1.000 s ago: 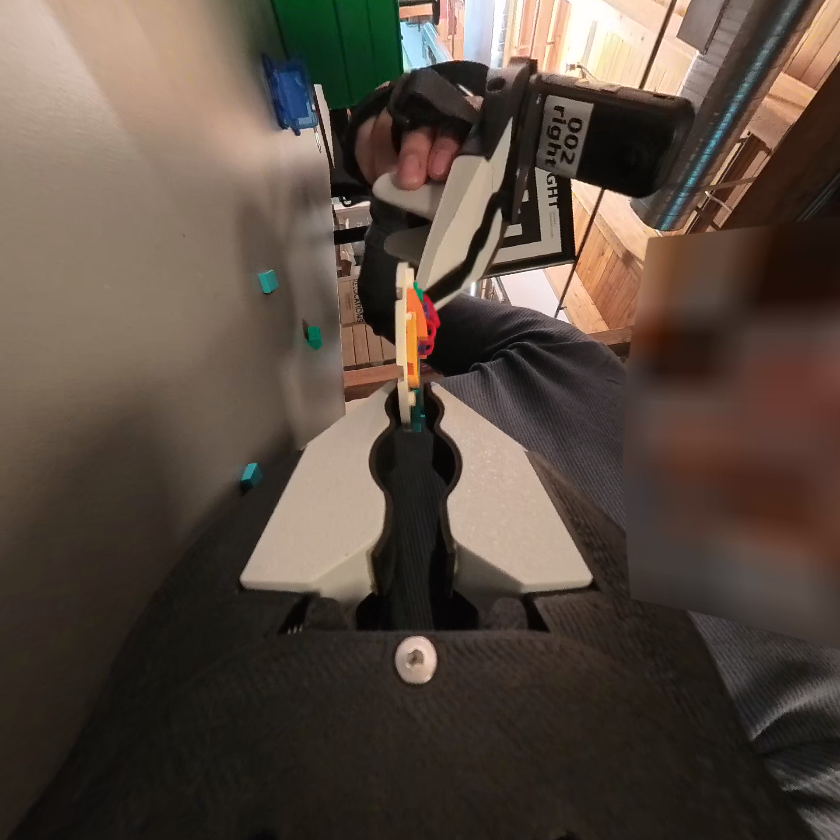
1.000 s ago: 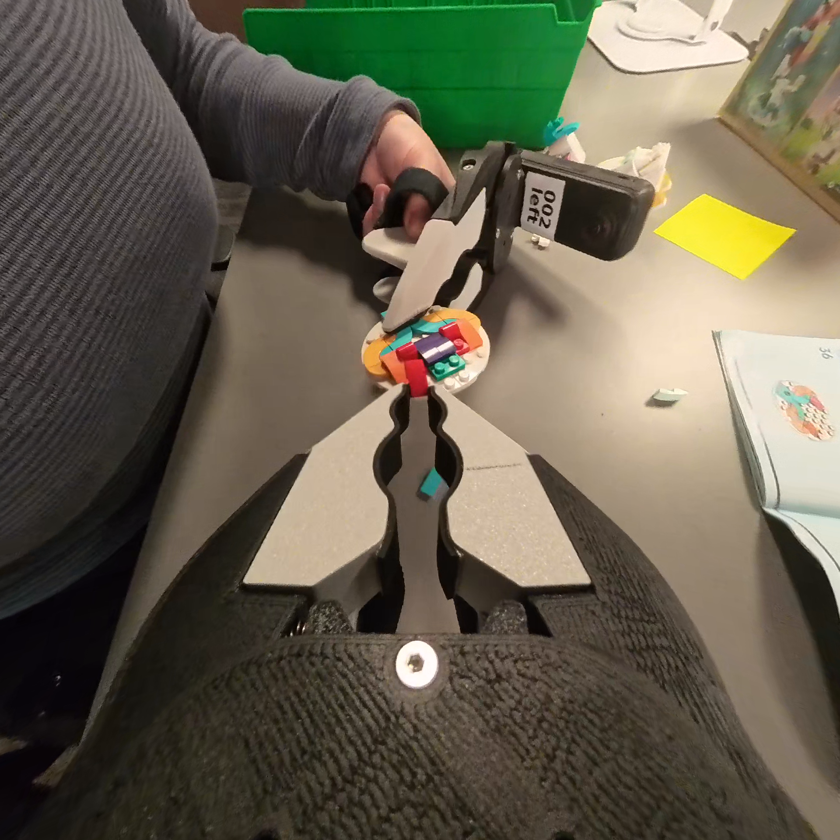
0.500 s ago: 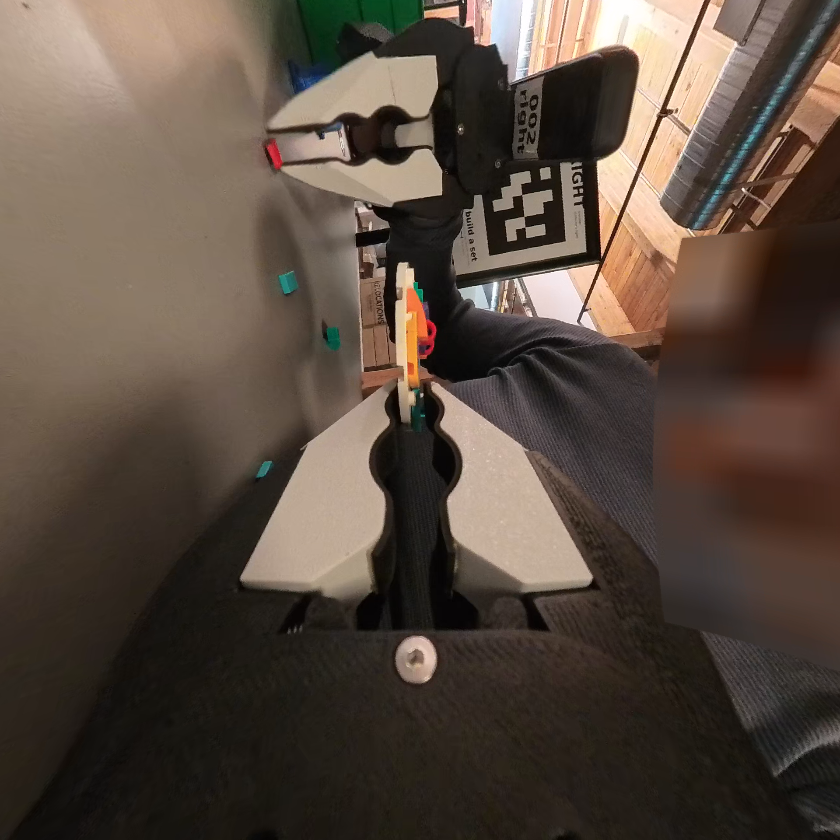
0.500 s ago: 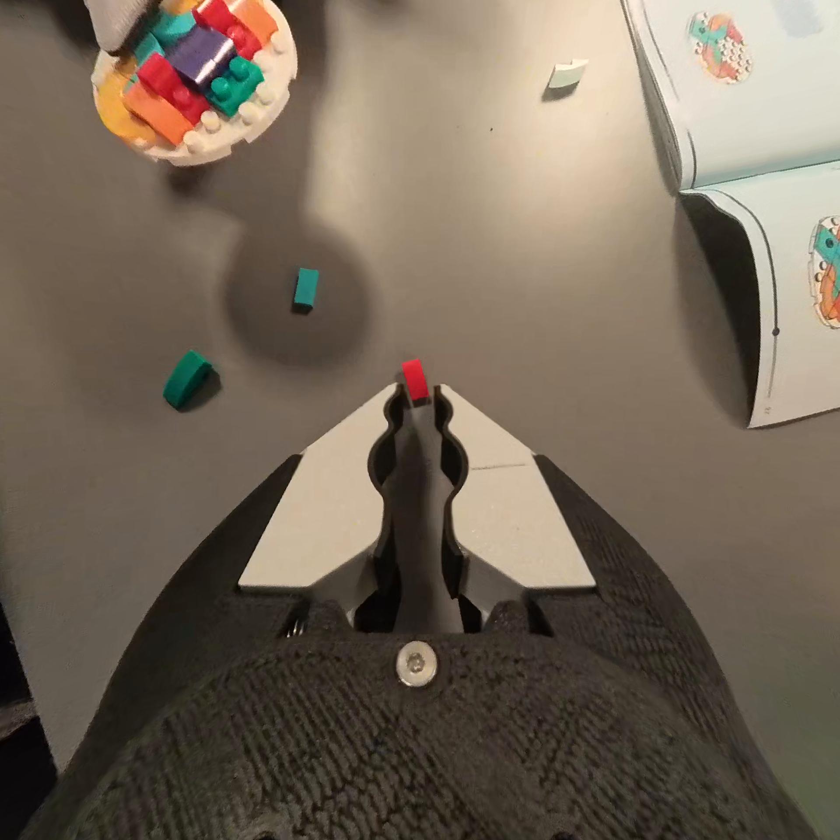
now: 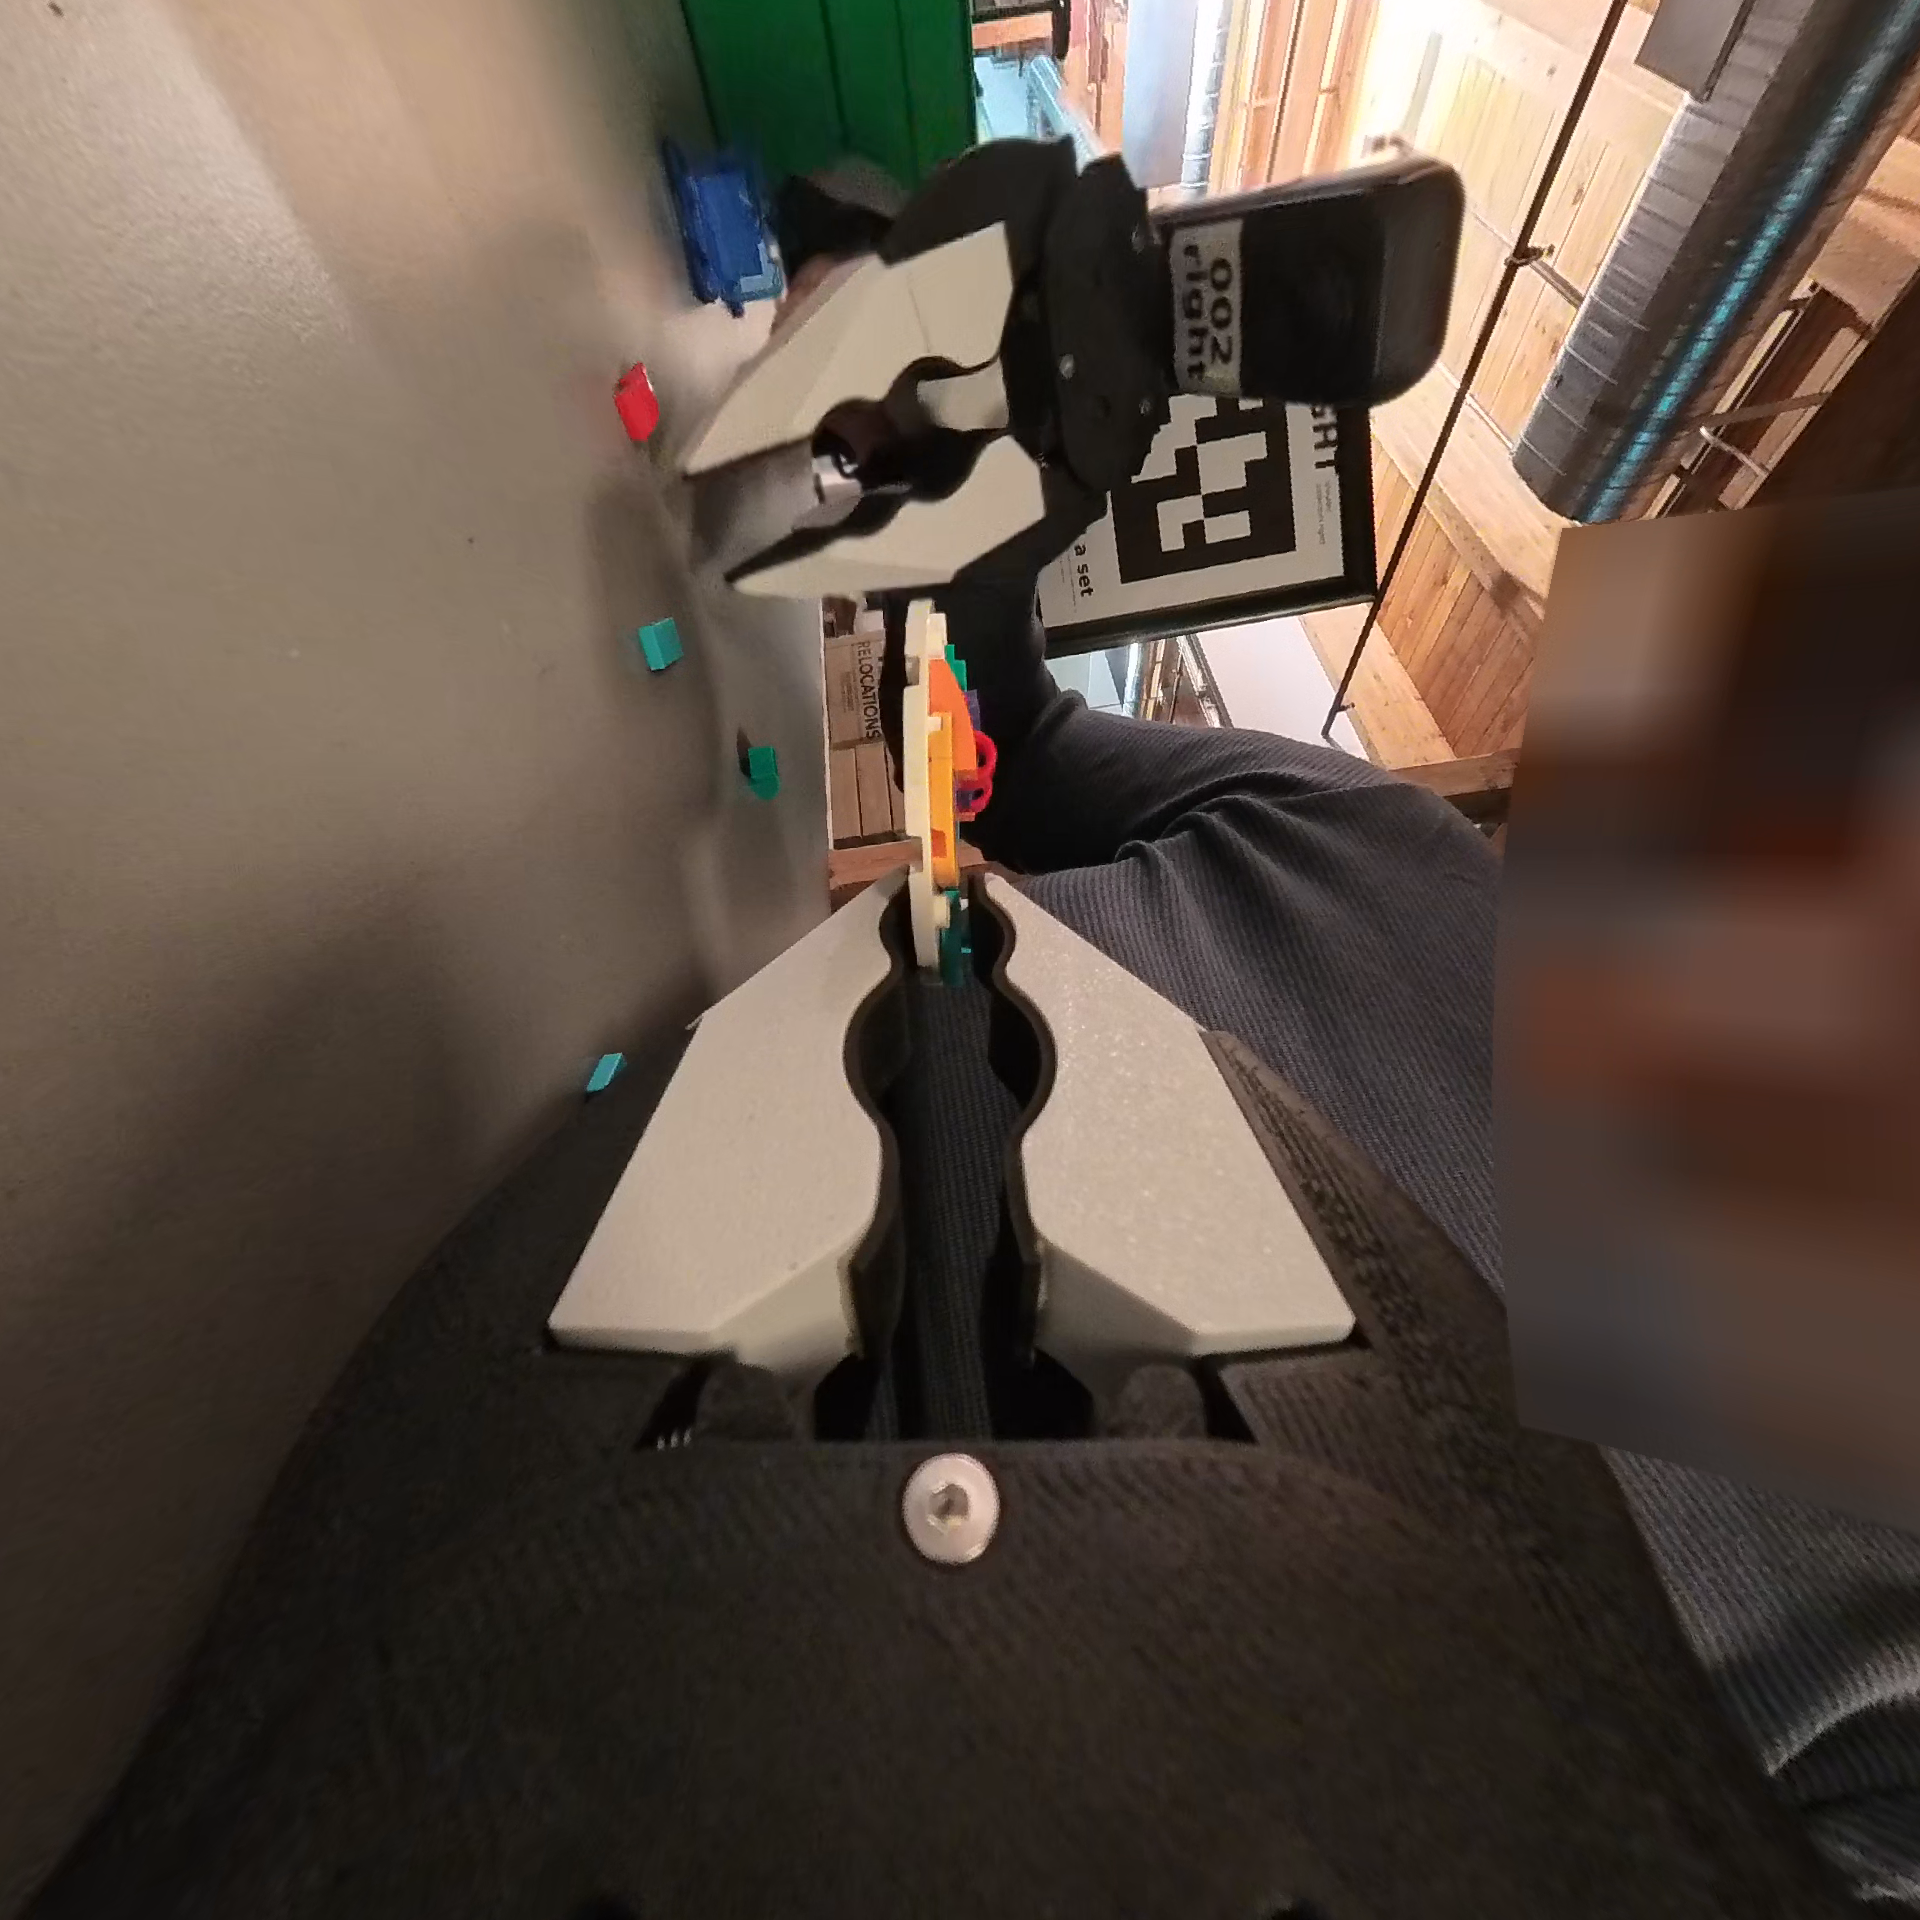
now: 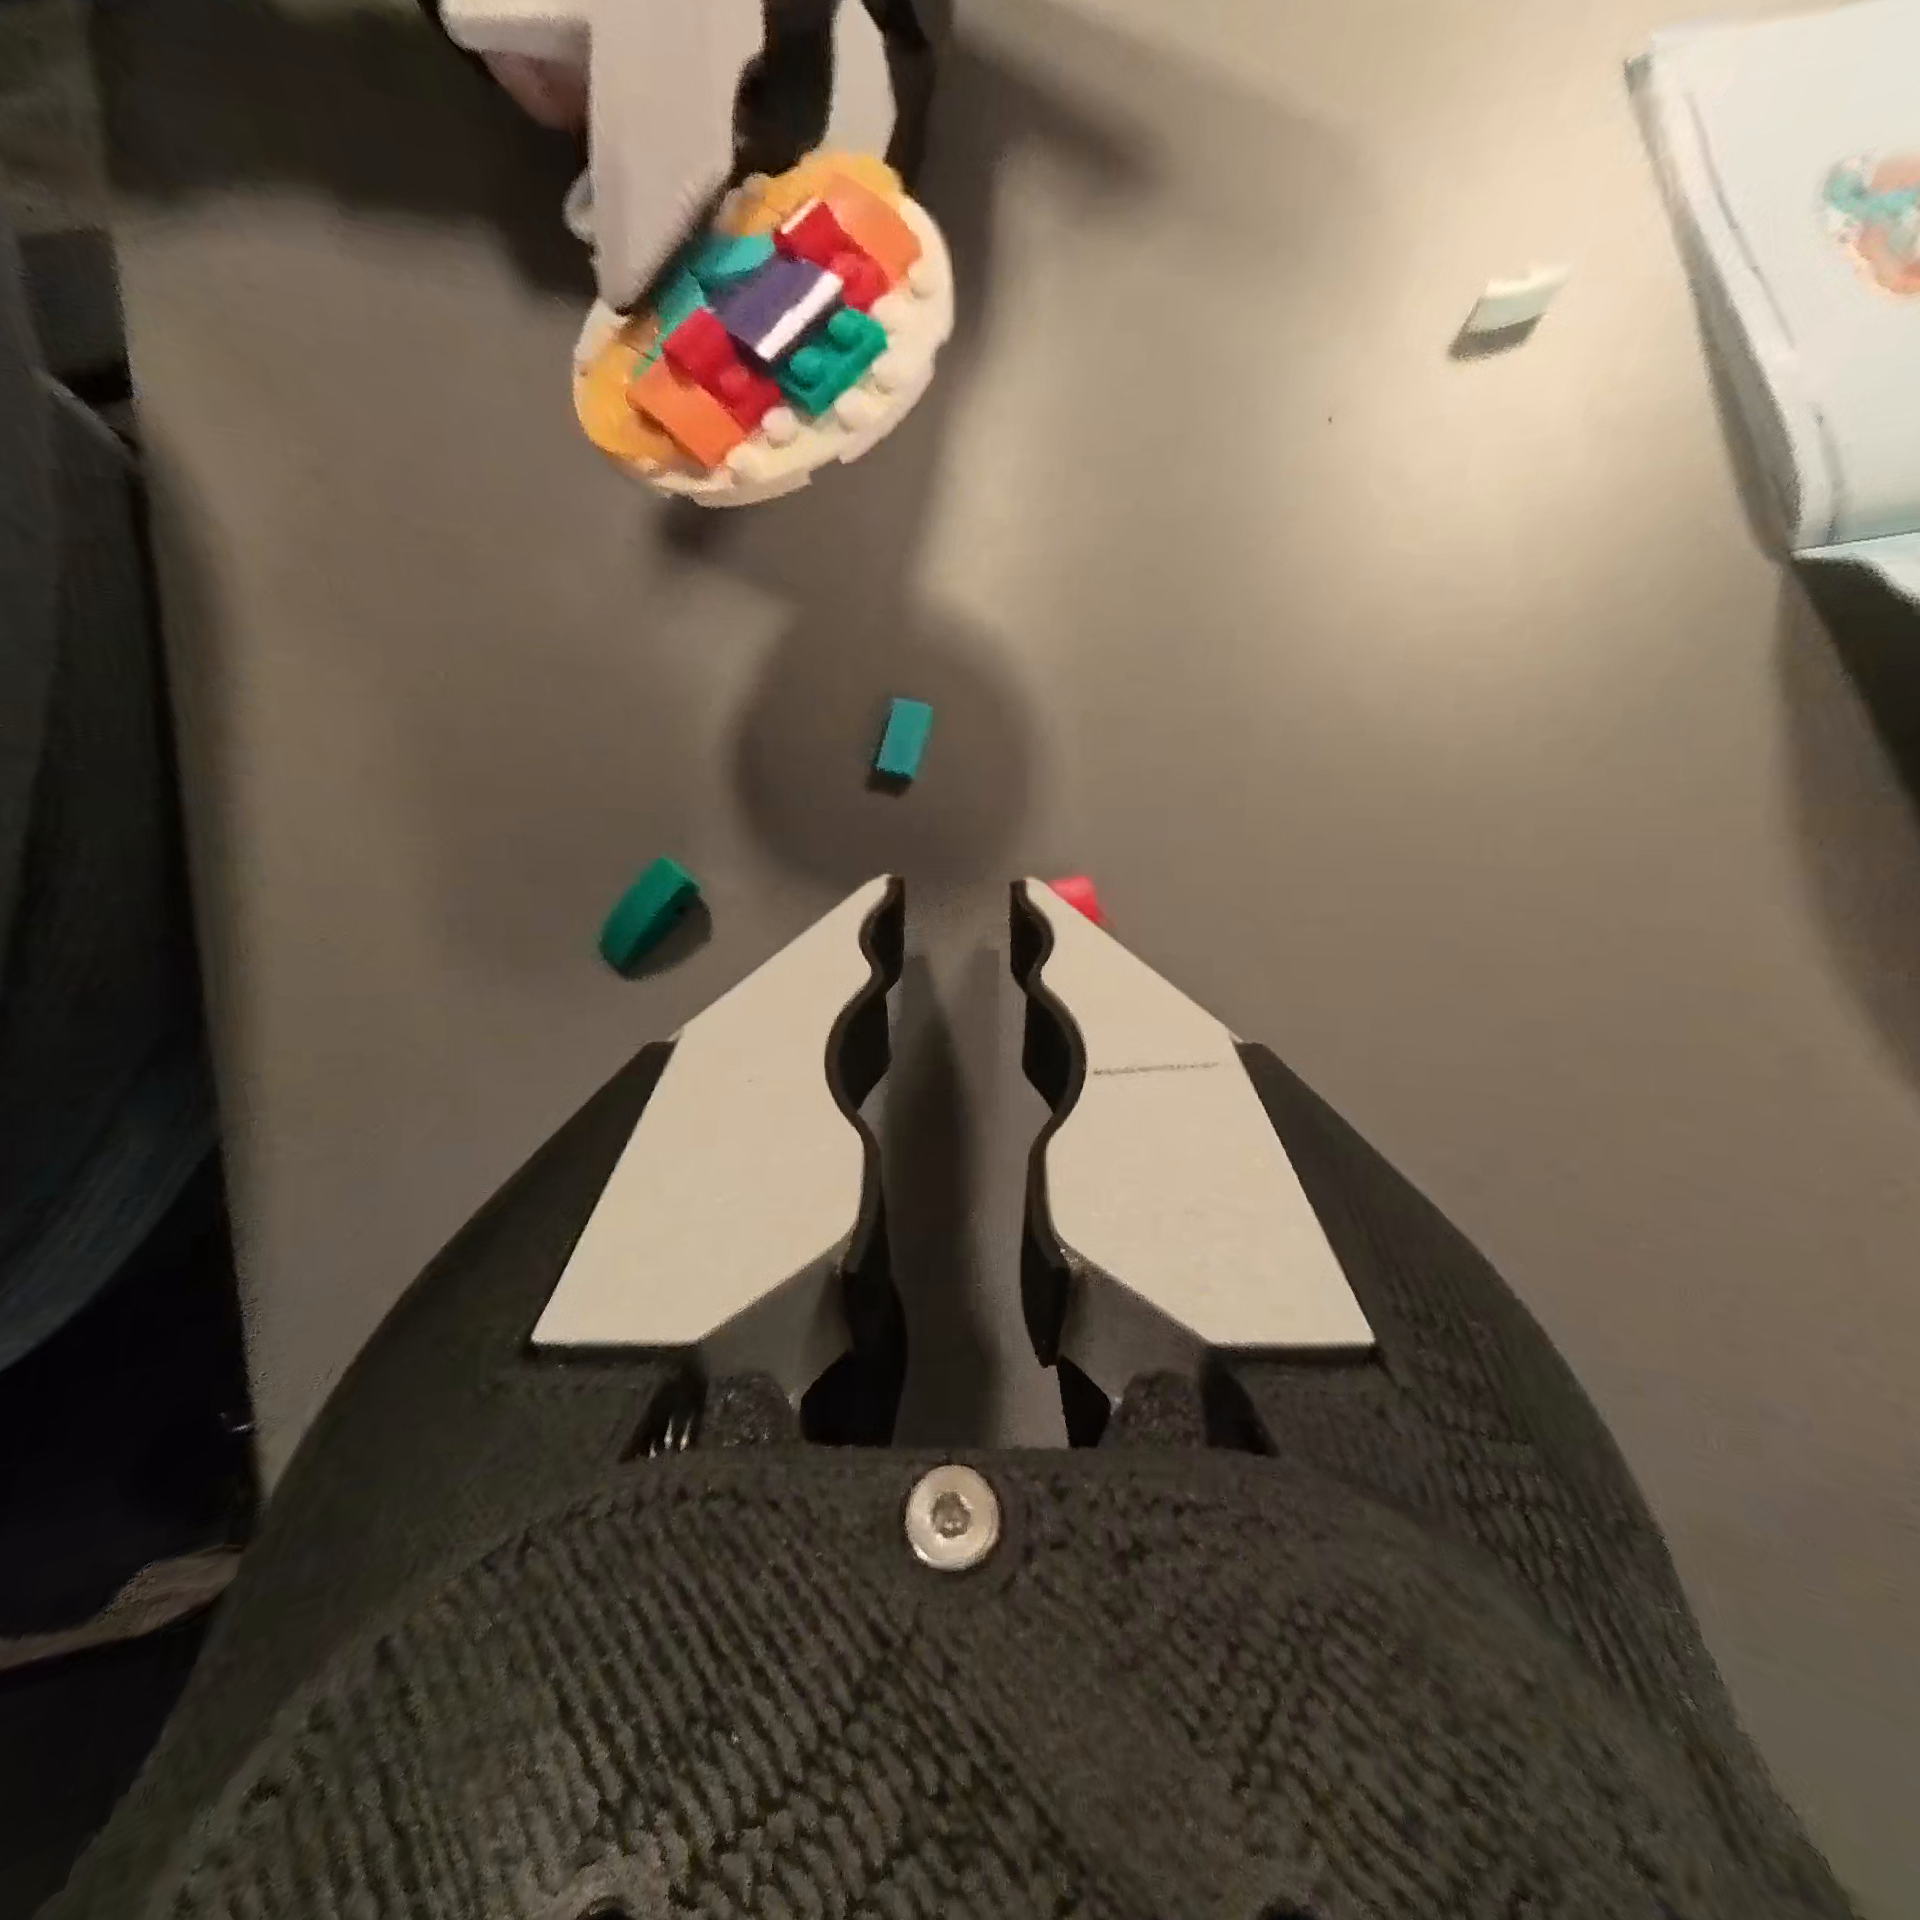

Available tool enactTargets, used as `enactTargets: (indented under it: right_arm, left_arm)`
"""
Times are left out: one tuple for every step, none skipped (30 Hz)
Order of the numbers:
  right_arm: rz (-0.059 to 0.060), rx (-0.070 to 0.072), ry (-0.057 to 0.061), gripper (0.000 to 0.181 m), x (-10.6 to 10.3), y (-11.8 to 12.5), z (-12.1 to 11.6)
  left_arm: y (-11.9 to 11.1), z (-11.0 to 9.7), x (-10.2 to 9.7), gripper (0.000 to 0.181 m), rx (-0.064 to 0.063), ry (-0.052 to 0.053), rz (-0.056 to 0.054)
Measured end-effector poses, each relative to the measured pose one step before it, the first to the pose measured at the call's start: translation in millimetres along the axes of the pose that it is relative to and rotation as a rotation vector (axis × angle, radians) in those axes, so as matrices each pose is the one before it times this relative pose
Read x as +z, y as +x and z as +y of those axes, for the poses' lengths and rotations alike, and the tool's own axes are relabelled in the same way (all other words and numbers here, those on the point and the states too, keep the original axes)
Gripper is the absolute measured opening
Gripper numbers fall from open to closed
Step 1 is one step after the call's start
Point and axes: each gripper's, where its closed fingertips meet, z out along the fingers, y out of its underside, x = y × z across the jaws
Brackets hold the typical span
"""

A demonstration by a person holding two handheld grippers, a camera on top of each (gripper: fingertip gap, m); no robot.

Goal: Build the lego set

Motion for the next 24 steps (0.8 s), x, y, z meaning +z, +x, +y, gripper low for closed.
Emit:
enactTargets:
  right_arm:
    - [0.0308, -0.022, -0.0023, 0.018, -1.91, 6.16, -0.08]
    - [0.0251, -0.0232, -0.0008, 0.019, -1.76, 5.89, -0.03]
    - [0.0161, -0.0193, -0.0003, 0.019, -1.2, 4.67, 0.02]
    - [0.0016, -0.0097, -0.0082, 0.019, -0.02, 2.63, 0.97]
    - [-0.0116, -0.0064, -0.0119, 0.019, 0.82, 0.21, 1.35]
    - [-0.0097, -0.0081, -0.0106, 0.019, 1.26, 0.04, 1.18]
    - [-0.004, -0.0095, -0.0113, 0.018, 1.58, 0.47, 1.45]
    - [-0.0037, -0.0086, -0.0153, 0.017, 1.73, 0.41, 2.08]
    - [-0.0034, -0.0068, -0.0127, 0.017, 1.42, 0.26, 1.65]
    - [-0.0086, -0.0028, 0.0043, 0.015, 0.18, -0.53, -1.08]
    - [-0.0098, -0.002, -0.0054, 0.009, 0.11, -0.54, 0.31]
    - [-0.0089, -0.0048, -0.0093, 0.006, -0.13, -0.58, 0.64]
    - [-0.0074, -0.0077, 0.0006, 0.006, -0.89, -0.37, -1.97]
    - [-0.0123, -0.0121, 0.0186, 0.006, -2.23, -1.44, -6.39]
    - [-0.0207, -0.0177, 0.0387, 0.006, -3.32, -3.36, -11.76]
    - [-0.0276, -0.0286, 0.0517, 0.006, -3.61, -5.1, -16.17]
    - [-0.0321, -0.044, 0.0522, 0.006, -2.69, -6.6, -17.82]
    - [-0.0357, -0.0563, 0.0393, 0.006, -0.95, -7.59, -16.66]
    - [-0.0294, -0.0588, 0.0162, 0.006, 1.14, -6.05, -13.09]
    - [-0.0213, -0.055, -0.0126, 0.006, 2.86, -3.78, -7.87]
    - [-0.0174, -0.0498, -0.0345, 0.006, 3.75, -2.39, -3.02]
    - [-0.0102, -0.044, -0.0364, 0.006, 3.89, -0.9, -1.24]
    - [-0.0103, -0.0362, -0.0283, 0.006, 3.73, -0.71, -0.79]
    - [-0.0119, -0.025, -0.0226, 0.006, 3.14, -0.78, -0.27]
  left_arm:
    - [-0.12, 0.0, 0.1, 0.007, 0.0003, 0.0, -0.0007]
    - [-0.03, 0.08, 0.01, 0.007, 0.0005, 0.0, -0.0008]
    - [-0.21, -0.04, 0.02, 0.007, 0.0002, 0.0003, -0.0014]
    - [-0.19, 0.0, 0.1, 0.007, 0.0, 0.0, -0.0013]
    - [-0.04, 0.13, 0.13, 0.007, -0.0001, -0.001, -0.0002]
    - [-0.02, 0.14, 0.03, 0.007, -0.0003, -0.001, -0.0003]
    - [-0.13, 0.15, 0.13, 0.007, -0.0005, -0.001, -0.0004]
    - [0.0, 0.22, 0.09, 0.007, -0.0001, -0.0016, 0.0]
    - [-0.05, 0.22, 0.09, 0.007, -0.0002, -0.0015, -0.0004]
    - [-0.04, 0.09, 0.06, 0.007, -0.0001, -0.0006, -0.0003]
    - [0.16, -0.03, 0.06, 0.007, -0.0003, -0.0005, 0.0011]
    - [0.33, 0.14, -0.07, 0.007, -0.0002, -0.001, 0.0023]
    - [0.14, 0.06, 0.02, 0.007, -0.0011, -0.001, 0.0012]
    - [0.02, 0.15, 0.07, 0.007, -0.0015, -0.0016, 0.001]
    - [0.32, 0.42, 0.19, 0.007, -0.0008, -0.003, 0.002]
    - [0.16, 0.39, 0.25, 0.007, -0.0006, -0.0034, 0.0019]
    - [-0.15, 0.31, 0.19, 0.007, -0.0009, -0.0028, -0.0006]
    - [0.1, 0.57, 0.41, 0.007, -0.0003, -0.0041, 0.0009]
    - [0.15, 0.49, 0.35, 0.007, 0.0006, -0.0037, 0.0002]
    - [-0.02, 0.32, 0.14, 0.007, 0.0006, -0.0024, -0.0004]
    - [0.1, 0.21, 0.05, 0.007, 0.0005, -0.0008, 0.0009]
    - [0.09, -0.15, -0.02, 0.007, 0.0002, 0.0011, 0.0007]
    - [0.34, 0.02, -0.01, 0.007, 0.0001, -0.0002, 0.0018]
    - [-0.02, 0.01, -0.01, 0.007, 0.0005, -0.0001, 0.0001]
